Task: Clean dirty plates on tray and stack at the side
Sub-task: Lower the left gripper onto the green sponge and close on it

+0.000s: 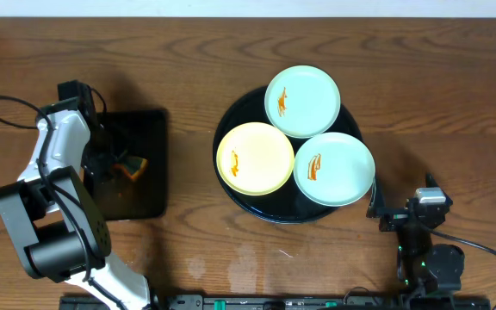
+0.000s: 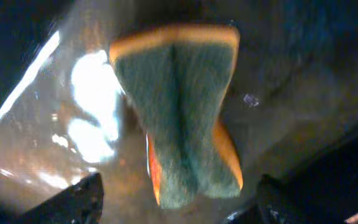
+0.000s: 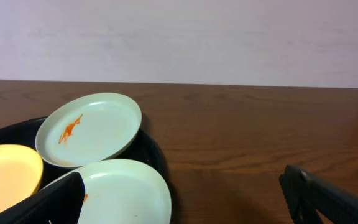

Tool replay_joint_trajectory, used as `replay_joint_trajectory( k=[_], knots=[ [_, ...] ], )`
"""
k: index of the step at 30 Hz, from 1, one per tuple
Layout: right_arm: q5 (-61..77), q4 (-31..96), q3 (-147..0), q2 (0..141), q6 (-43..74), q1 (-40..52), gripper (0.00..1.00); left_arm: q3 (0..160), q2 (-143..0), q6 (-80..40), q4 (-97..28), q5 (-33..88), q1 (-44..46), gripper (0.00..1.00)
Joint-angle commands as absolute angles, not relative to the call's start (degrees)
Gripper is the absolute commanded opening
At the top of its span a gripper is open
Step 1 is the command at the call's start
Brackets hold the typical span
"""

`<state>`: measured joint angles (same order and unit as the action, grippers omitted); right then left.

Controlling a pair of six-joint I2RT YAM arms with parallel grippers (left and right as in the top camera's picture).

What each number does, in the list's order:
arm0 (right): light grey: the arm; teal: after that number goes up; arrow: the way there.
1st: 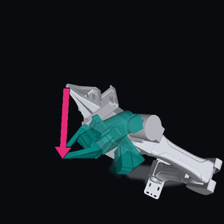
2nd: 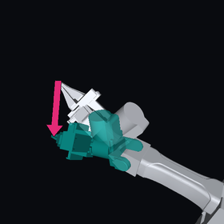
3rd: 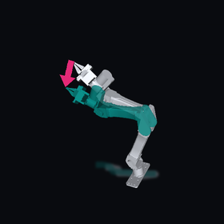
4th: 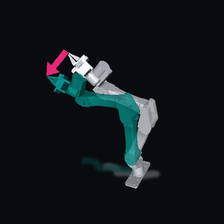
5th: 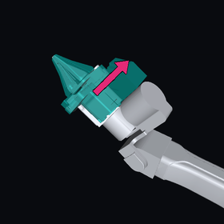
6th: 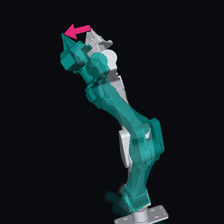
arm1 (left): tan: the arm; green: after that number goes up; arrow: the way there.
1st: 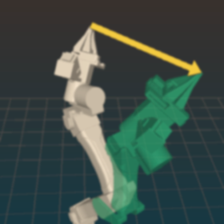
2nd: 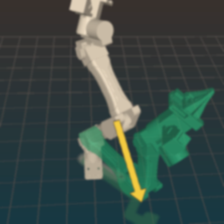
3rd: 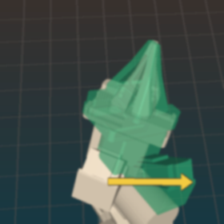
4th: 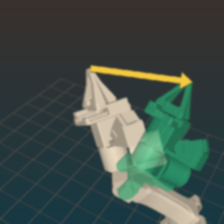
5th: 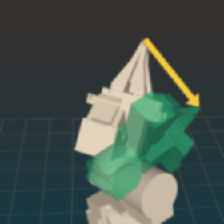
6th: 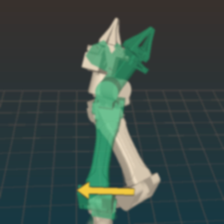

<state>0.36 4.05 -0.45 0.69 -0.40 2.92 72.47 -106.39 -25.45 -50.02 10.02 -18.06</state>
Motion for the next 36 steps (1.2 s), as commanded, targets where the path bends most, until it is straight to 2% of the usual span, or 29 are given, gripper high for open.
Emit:
replay_joint_trajectory(
  k=[1, 9, 16, 25, 30, 36],
  knots=[
    [0.25, 4.29, -0.32, 0.32, 0.38, 2.28, 0.99, 73.06, -106.08, -25.12, -50.76, 11.14, -18.26, 0.73],
    [0.25, 4.29, -0.32, 0.32, 0.38, 2.28, 0.99, 72.97, -107.15, -25.41, -47.97, 10.0, -18.24, 0.72],
    [0.25, 4.29, -0.32, 0.32, 0.38, 2.28, 0.99, 70.63, -107.72, -25.8, -41.56, 9.41, -18.2, 0.66],
    [0.25, 4.29, -0.32, 0.32, 0.38, 2.28, 0.99, 67.53, -107.83, -27.29, -41.43, 9.41, -18.2, 0.62],
    [0.25, 4.29, -0.32, 0.32, 0.38, 2.28, 0.99, 67.4, -107.83, -27.29, -40.07, 9.41, -18.2, 0.53],
    [0.25, 4.29, -0.32, 0.32, 0.38, 2.28, 0.99, 66.89, -107.85, -27.29, -40.16, 9.41, -18.2, 0.53]
  ],
)
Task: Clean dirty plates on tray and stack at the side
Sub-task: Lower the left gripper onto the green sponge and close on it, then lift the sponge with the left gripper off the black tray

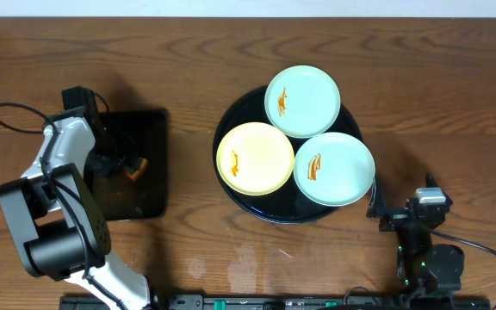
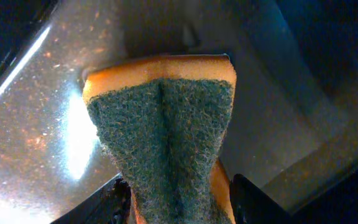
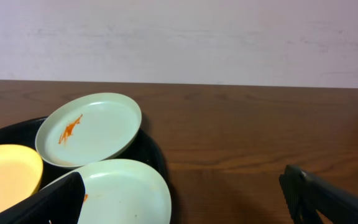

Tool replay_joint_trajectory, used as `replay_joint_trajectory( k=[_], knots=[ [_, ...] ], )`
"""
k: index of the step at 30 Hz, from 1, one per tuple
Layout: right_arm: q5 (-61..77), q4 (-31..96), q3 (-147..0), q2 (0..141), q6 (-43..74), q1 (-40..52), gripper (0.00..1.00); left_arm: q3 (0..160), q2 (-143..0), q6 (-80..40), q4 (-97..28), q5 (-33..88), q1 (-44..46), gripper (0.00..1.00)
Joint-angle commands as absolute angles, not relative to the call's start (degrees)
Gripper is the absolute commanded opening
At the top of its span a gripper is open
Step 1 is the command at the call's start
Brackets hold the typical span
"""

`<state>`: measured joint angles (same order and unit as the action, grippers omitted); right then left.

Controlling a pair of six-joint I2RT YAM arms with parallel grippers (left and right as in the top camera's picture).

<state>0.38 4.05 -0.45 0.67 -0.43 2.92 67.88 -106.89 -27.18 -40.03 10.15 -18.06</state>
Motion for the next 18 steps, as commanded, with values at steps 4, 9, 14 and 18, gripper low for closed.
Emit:
replay_joint_trajectory(
  k=[4, 9, 14, 18],
  knots=[
    [0.25, 4.29, -0.32, 0.32, 0.38, 2.28, 0.99, 65.69, -107.87, -27.29, -39.92, 9.41, -18.2, 0.53],
    [0.25, 4.29, -0.32, 0.32, 0.38, 2.28, 0.99, 65.69, -107.85, -27.31, -39.53, 9.43, -18.2, 0.44],
    [0.25, 4.29, -0.32, 0.32, 0.38, 2.28, 0.99, 66.46, -107.77, -27.27, -39.79, 9.43, -18.2, 0.2],
    [0.25, 4.29, -0.32, 0.32, 0.38, 2.28, 0.99, 68.42, -107.42, -26.96, -41.06, 9.41, -18.22, 0.13]
  ],
)
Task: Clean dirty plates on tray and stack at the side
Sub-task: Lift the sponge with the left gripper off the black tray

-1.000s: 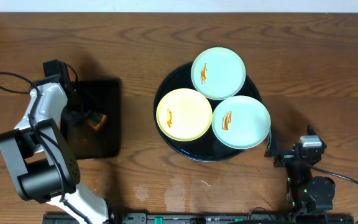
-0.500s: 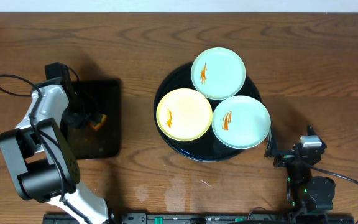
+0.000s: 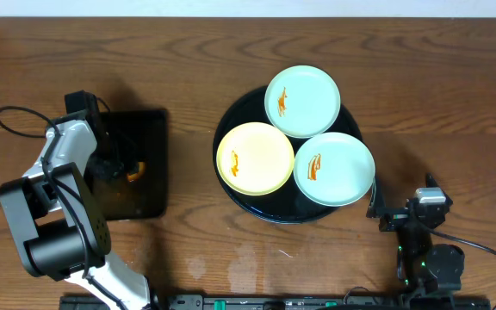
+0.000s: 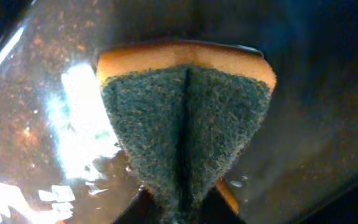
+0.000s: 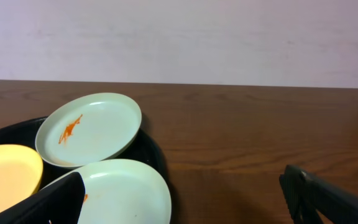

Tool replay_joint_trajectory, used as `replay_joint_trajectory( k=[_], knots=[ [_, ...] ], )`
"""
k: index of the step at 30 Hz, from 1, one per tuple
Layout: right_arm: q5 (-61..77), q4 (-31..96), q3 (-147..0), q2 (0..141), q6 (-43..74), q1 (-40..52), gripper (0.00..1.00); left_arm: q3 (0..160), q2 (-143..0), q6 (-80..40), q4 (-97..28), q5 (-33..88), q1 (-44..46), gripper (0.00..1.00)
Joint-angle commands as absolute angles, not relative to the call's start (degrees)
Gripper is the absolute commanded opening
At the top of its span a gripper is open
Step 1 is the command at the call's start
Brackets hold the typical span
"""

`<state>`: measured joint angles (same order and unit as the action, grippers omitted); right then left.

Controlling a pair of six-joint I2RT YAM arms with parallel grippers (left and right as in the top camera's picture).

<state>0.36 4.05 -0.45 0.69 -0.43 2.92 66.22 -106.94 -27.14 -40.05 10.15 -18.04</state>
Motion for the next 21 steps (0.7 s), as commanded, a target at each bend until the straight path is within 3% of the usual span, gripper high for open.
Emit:
replay_joint_trajectory(
  k=[1, 21],
  knots=[
    [0.25, 4.29, -0.32, 0.32, 0.38, 2.28, 0.99, 69.17, -107.15, -26.68, -41.63, 9.41, -18.22, 0.12],
    [0.25, 4.29, -0.32, 0.32, 0.38, 2.28, 0.99, 72.88, -82.91, -25.15, -40.23, 9.43, -18.2, 0.08]
  ],
)
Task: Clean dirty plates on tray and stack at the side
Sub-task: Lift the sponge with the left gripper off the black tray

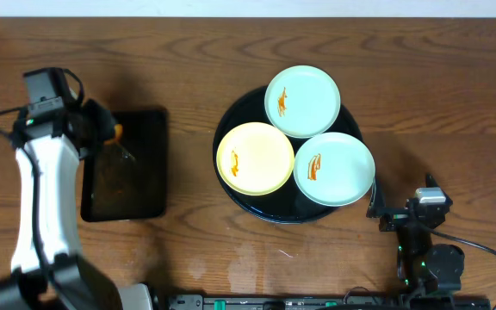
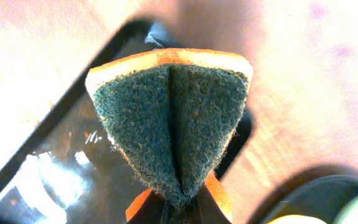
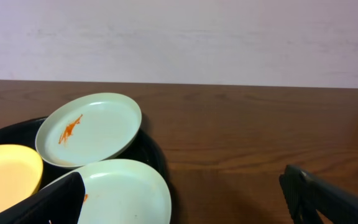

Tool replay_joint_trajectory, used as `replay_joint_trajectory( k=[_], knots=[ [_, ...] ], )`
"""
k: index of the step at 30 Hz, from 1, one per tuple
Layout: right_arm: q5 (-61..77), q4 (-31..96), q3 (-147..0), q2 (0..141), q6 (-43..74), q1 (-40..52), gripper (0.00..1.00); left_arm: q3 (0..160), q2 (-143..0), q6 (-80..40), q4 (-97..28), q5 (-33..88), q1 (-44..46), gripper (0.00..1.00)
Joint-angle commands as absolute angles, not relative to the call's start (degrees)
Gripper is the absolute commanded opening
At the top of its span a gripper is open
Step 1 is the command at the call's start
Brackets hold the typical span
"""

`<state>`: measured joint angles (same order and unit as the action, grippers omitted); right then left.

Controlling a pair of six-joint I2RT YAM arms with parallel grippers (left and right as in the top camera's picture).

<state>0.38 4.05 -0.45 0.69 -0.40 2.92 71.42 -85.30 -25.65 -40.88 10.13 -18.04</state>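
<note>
A round black tray [image 1: 257, 207] carries three plates streaked with orange: a mint one at the far side [image 1: 302, 101], a yellow one [image 1: 255, 158] and a second mint one [image 1: 334, 168]. My left gripper [image 1: 102, 131] is shut on a folded orange sponge with a green scouring face [image 2: 169, 118]. It holds the sponge in the air over the far left corner of a black rectangular tray [image 1: 132, 185]. My right gripper [image 3: 182, 205] stands open on the table, right of the round tray, with nothing between its fingers.
The rectangular tray's wet, shiny bottom [image 2: 55, 168] lies under the sponge. The right wrist view shows the far mint plate [image 3: 89, 127], the near mint plate [image 3: 120, 190] and bare wood to their right. A wall stands behind the table.
My left gripper was low in the rectangular tray, shut on the sponge. Now it holds the sponge up over that tray's far left corner. The right arm and the plates have not moved.
First my left gripper stood open around the sponge in the wet rectangular tray. Then its fingers touched the sponge's sides, and after that it squeezed the sponge into a fold. Now the sponge hangs above the tray. The right gripper stayed open and still.
</note>
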Motion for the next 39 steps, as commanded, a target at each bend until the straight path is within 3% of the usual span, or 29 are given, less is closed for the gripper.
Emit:
replay_joint_trajectory(
  k=[1, 14, 22, 29, 39],
  knots=[
    [0.25, 4.29, -0.32, 0.32, 0.38, 2.28, 0.99, 72.88, -82.65, -25.17, -39.88, 9.43, -18.2, 0.08],
    [0.25, 4.29, -0.32, 0.34, 0.38, 2.28, 0.99, 68.62, -98.63, -26.85, -38.63, 11.53, -18.31, 0.08],
    [0.25, 4.29, -0.32, 0.34, 0.38, 2.28, 0.99, 79.59, -90.98, -20.36, -46.65, 14.33, -18.46, 0.07],
    [0.25, 4.29, -0.32, 0.34, 0.38, 2.28, 0.99, 80.97, -82.56, -20.82, -42.54, 11.11, -18.41, 0.08],
    [0.25, 4.29, -0.32, 0.34, 0.38, 2.28, 0.99, 73.58, -96.79, -25.8, -43.86, 9.45, -18.41, 0.07]
  ],
)
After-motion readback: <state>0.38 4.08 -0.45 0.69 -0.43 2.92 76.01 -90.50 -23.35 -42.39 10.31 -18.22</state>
